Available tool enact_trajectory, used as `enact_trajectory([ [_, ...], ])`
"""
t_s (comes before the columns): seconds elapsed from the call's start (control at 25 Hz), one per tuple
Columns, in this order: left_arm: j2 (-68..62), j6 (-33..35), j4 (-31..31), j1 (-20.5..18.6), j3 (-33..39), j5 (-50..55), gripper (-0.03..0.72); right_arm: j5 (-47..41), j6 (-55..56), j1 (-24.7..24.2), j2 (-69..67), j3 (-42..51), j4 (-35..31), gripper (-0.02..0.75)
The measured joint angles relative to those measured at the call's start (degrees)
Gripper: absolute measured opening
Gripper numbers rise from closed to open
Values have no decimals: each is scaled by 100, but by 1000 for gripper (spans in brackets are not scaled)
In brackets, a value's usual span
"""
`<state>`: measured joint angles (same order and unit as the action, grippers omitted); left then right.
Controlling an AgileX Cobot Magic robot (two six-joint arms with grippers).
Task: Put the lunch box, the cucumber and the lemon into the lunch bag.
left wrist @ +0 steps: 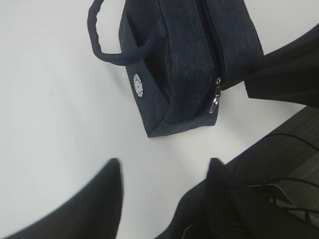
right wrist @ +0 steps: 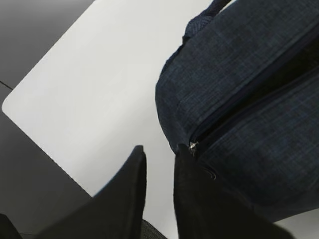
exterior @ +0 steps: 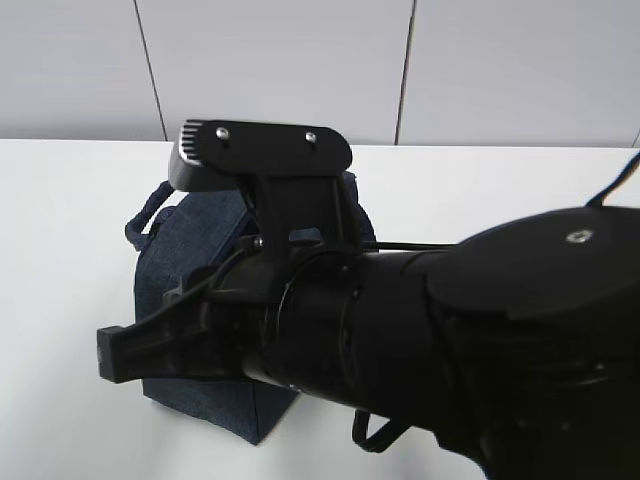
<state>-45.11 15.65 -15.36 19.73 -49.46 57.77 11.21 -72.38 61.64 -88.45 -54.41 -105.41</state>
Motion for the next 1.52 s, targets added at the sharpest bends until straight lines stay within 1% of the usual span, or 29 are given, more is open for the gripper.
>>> enact_trajectory([
  [0.08, 0, -4, 4, 0, 0, 10, 370, 23, 34, 64, -11, 3, -22, 149],
  [0.24, 0, -4, 4, 0, 0, 34, 375, -326, 94, 102, -107, 3, -31, 158],
  [0.32, 0, -4, 4, 0, 0, 46, 373, -555, 97, 102, -149, 3, -31, 205],
  [0.48, 0, -4, 4, 0, 0, 92, 365, -663, 213, 111, -199, 3, -31, 390],
  [0.6, 0, -4, 4, 0, 0, 103, 364, -448, 598, 111, -199, 3, -31, 445],
  [0.8, 0, -4, -7, 0, 0, 103, 363, -198, 1358, 111, -238, 3, -31, 457],
  [1.04, 0, -4, -77, 0, 0, 103, 363, -212, 2130, 111, -650, 3, -31, 458],
  [1.28, 0, -4, -203, 0, 0, 103, 363, -76, 2530, 111, -762, 3, -34, 457],
  [1.52, 0, -4, -237, 0, 0, 103, 363, -52, 2775, -15, -789, -33, -34, 456],
])
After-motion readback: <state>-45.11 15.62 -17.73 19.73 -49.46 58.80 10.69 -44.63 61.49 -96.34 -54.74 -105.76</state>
